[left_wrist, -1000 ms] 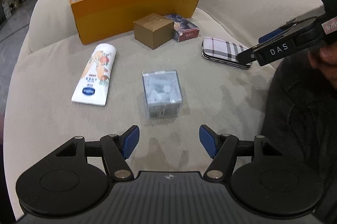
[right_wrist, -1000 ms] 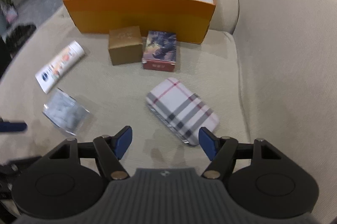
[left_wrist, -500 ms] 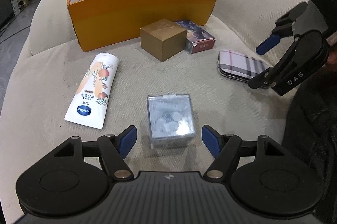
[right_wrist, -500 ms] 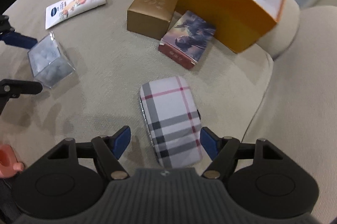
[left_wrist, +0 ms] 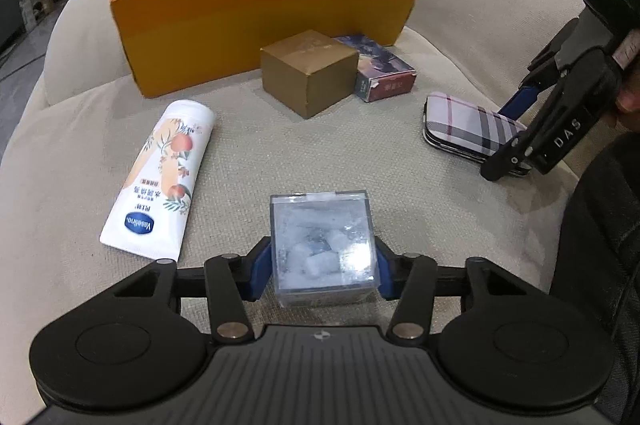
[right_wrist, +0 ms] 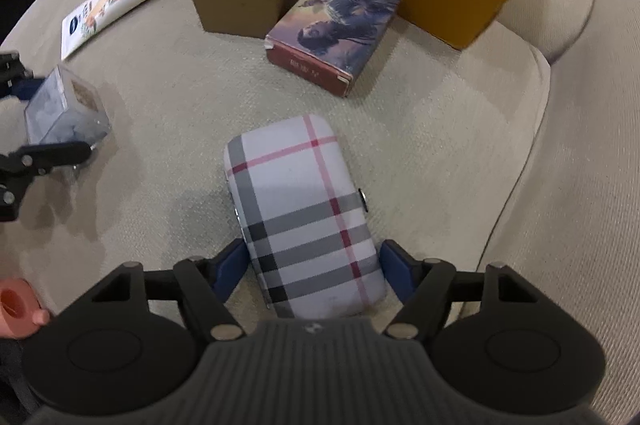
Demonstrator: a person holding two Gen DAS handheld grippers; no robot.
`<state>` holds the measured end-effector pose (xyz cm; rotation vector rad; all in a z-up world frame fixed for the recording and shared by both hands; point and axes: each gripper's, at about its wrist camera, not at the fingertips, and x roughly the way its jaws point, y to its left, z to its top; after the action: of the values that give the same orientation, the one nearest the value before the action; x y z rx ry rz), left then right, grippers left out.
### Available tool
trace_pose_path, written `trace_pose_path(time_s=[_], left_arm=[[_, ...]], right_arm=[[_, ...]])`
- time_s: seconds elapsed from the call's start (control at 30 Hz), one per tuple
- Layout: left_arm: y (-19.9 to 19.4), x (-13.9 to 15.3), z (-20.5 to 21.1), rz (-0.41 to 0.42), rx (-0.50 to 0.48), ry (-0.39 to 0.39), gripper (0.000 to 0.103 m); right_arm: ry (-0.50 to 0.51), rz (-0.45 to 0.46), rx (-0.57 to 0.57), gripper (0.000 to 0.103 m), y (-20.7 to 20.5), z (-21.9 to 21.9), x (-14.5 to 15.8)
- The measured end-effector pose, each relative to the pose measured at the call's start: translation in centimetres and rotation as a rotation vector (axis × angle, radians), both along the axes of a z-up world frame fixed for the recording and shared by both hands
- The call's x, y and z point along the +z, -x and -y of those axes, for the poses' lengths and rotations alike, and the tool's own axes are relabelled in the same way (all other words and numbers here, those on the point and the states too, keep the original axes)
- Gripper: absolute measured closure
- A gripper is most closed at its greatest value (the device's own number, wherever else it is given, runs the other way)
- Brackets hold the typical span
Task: Organize rigid objects
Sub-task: 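Grasp the plaid pouch with the right tool while the left tool grasps the clear cube box, then carry the plaid pouch and clear cube box over the orange box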
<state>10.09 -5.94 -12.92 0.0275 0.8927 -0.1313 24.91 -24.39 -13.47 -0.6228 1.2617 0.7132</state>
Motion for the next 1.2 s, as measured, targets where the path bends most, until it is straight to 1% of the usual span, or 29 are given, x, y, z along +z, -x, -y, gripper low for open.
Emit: trace_pose_path(time_s=[0.07,0.17,0.27,0.4,0.6,0.67,0.77,0.87,0.97,1.2], left_arm=[[0.1,0.1,0.1,0.005,-0.011,-0.015,0.051],[0.1,0.3,-0.2,0.003,-0.019,-0.016,0.051],[0.0,0.4,-0.4,0.005,-0.014,-0.036,0.051],[-0.1,0.3,-0.6,0.007,0.001,-0.028,0.051],[-0.3,-0.2,0.0,0.010,0.003,-0.058,0.051],[-0.3,-0.2,0.1,0.015,-0.003,-0.069,0.051],[-0.3,0.0,-0.1,0.015,-0.003,-0.055,0.051],[0.0,0.6,-0.3,0.029,-0.003,-0.044,0.051],[0.1,1.5,-0.5,0.050,-0.007,-0.041,0.051],[0.1,3.7,-0.9,0.099,-0.005,-0.030,0.051]], right_arm=[[0.002,-0.015,-0.035,0.034,0.0,-0.1,0.0],[0.014,-0.028,-0.064,0.035,0.6,-0.8,0.0],[0.004,-0.053,-0.087,0.036,1.6,-1.7,0.0],[0.028,-0.010,-0.074,0.034,2.5,-2.9,-0.4],[-0.004,0.013,-0.083,0.032,2.7,-3.2,-0.6],[-0.004,0.009,-0.086,0.035,2.7,-3.4,-0.7],[-0.009,0.004,-0.096,0.038,2.8,-3.2,-0.4],[-0.031,-0.007,-0.129,0.039,1.9,-2.9,-0.1],[-0.059,-0.014,-0.173,0.039,1.8,-2.1,0.6],[-0.103,0.017,-0.208,0.039,2.1,-2.1,3.1]])
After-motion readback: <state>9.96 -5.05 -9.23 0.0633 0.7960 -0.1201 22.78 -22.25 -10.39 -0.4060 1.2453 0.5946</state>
